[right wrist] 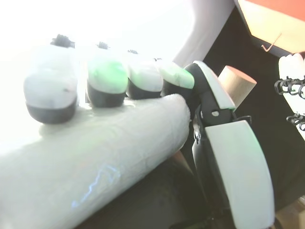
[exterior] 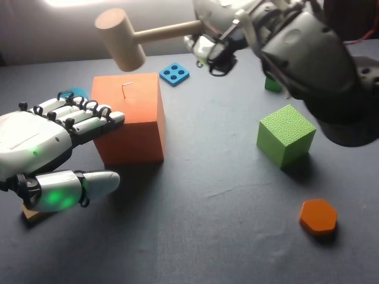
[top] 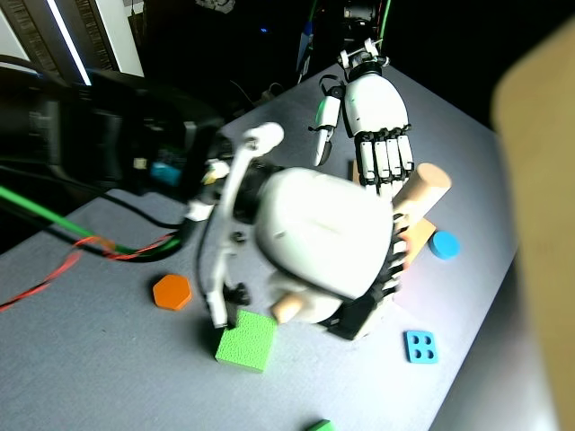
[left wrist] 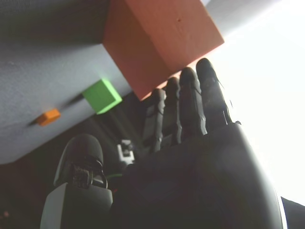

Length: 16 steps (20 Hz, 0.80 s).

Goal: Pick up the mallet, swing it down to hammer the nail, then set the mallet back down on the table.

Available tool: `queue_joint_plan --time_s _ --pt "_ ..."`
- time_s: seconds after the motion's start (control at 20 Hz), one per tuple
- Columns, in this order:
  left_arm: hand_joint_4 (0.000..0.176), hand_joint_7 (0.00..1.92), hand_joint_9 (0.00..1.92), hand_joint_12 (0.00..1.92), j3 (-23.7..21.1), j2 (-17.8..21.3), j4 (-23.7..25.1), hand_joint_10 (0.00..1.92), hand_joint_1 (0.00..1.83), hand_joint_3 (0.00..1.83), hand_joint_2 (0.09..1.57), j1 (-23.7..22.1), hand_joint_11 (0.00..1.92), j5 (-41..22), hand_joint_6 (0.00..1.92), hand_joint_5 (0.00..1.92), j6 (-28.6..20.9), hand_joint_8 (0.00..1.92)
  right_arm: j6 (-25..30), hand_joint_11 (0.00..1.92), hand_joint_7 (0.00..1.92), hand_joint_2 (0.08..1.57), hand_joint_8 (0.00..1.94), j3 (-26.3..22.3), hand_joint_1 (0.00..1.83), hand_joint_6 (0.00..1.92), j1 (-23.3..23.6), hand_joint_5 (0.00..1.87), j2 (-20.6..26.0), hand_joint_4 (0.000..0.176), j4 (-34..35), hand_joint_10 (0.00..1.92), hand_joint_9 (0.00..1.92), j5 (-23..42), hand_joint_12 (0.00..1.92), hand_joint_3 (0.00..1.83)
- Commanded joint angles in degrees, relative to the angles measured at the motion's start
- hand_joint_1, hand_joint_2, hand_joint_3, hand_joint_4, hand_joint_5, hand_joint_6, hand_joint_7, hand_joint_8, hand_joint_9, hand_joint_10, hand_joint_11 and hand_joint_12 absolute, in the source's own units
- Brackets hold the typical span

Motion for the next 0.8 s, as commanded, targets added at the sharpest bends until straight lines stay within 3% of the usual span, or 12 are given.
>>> queue_joint_plan --time_s 0.0,0.25,0.6,0.75 --pt "0.000 0.19 0.16 0.28 0.1 -0.2 -0.1 0.01 0.00 0.00 1.30 -0.3 0.00 -4.4 0.01 0.20 0.2 0.01 0.2 1.58 1.41 1.55 1.94 0.7 0.45 1.92 1.1 1.12 -0.2 0.000 -4.1 1.92 1.51 4.3 1.92 0.00" --pt "0.000 0.19 0.18 0.33 0.1 -0.2 -0.1 0.00 0.00 0.00 1.29 -0.4 0.00 -4.4 0.00 0.20 0.3 0.00 2.0 1.57 1.40 1.54 1.94 3.5 0.48 1.92 0.9 1.13 -2.9 0.000 -4.3 1.92 1.50 4.7 1.92 0.00" --pt "0.000 0.17 0.15 0.28 0.0 -0.3 -0.1 0.00 0.00 0.00 1.29 -0.5 0.00 -4.4 0.00 0.18 0.4 0.00 1.0 1.56 1.38 1.53 1.94 4.2 0.45 1.92 -7.7 1.11 -3.0 0.000 -4.4 1.92 1.50 4.2 1.92 0.00" --pt "0.000 0.19 0.17 0.34 0.0 -0.3 -0.1 0.00 0.00 0.00 1.29 -0.5 0.00 -4.4 0.00 0.21 0.4 0.00 1.0 1.52 1.38 1.54 1.94 4.2 0.45 1.92 -8.0 1.11 -2.5 0.000 -4.4 1.92 1.50 4.2 1.92 0.00"
